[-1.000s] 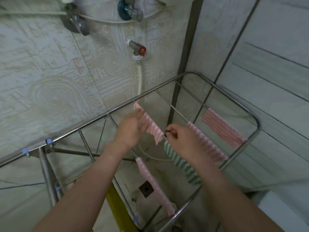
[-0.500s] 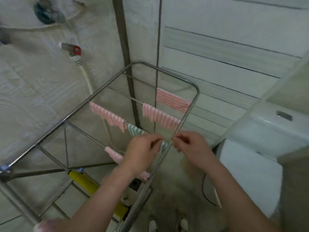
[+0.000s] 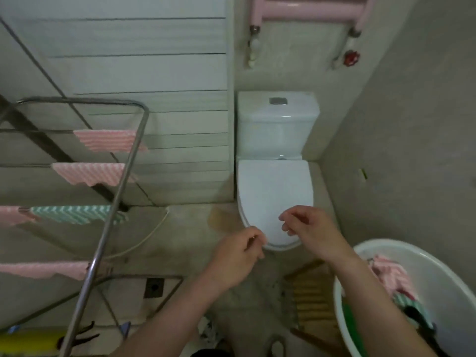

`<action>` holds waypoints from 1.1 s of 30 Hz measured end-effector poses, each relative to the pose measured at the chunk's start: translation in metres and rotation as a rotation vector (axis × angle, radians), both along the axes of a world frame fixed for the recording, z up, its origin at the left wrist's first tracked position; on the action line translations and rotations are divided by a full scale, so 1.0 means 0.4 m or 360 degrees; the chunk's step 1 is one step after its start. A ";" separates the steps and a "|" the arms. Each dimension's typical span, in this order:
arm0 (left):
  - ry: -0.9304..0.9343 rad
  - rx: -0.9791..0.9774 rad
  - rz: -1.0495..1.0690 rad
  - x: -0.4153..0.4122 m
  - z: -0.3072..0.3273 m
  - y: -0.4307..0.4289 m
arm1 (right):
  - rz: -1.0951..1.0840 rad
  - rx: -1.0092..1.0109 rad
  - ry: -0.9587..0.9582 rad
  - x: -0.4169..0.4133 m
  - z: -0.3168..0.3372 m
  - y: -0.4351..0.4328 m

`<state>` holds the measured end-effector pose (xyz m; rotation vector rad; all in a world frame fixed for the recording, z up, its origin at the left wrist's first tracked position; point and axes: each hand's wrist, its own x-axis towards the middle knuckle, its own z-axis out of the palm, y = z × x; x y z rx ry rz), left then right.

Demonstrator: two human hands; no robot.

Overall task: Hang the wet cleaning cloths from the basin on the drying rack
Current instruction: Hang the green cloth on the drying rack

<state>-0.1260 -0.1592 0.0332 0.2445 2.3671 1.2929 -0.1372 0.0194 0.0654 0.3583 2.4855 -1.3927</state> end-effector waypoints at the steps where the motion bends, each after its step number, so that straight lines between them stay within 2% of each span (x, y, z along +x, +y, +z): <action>1: 0.0000 -0.0015 -0.0050 0.016 -0.010 0.043 | -0.0058 0.0019 0.0015 0.028 -0.016 0.043; 5: 0.0089 -0.0151 -0.0385 0.096 -0.063 0.263 | -0.0331 0.0293 0.0030 0.166 -0.099 0.257; 10: 0.0262 -0.0293 -0.0814 0.166 -0.124 0.452 | -0.0556 0.0412 -0.0247 0.311 -0.226 0.439; 13: 0.0169 -0.0442 -0.1050 0.202 -0.198 0.572 | -0.0504 0.0395 -0.0429 0.376 -0.327 0.517; 16: -0.0080 -0.0612 -0.1063 0.218 -0.266 0.662 | -0.0382 0.0312 -0.0601 0.414 -0.401 0.543; 19: -0.0266 -0.0689 -0.0826 0.213 -0.324 0.714 | -0.0343 0.0250 -0.0674 0.448 -0.444 0.550; 24: -0.0386 -0.0428 -0.0570 0.182 -0.365 0.767 | -0.0399 0.0152 -0.0675 0.467 -0.477 0.566; 26: -0.0512 -0.0236 -0.0283 0.178 -0.365 0.773 | -0.0322 0.0162 -0.0674 0.464 -0.465 0.584; 29: -0.0670 0.0184 0.0194 0.169 -0.339 0.774 | -0.0051 0.0412 -0.0623 0.452 -0.392 0.626; 31: -0.0765 0.0484 0.0352 0.155 -0.293 0.769 | -0.0027 0.0511 -0.0492 0.444 -0.334 0.654; 33: -0.0938 0.0840 0.0366 0.148 -0.236 0.755 | -0.0249 0.0282 -0.0239 0.437 -0.285 0.667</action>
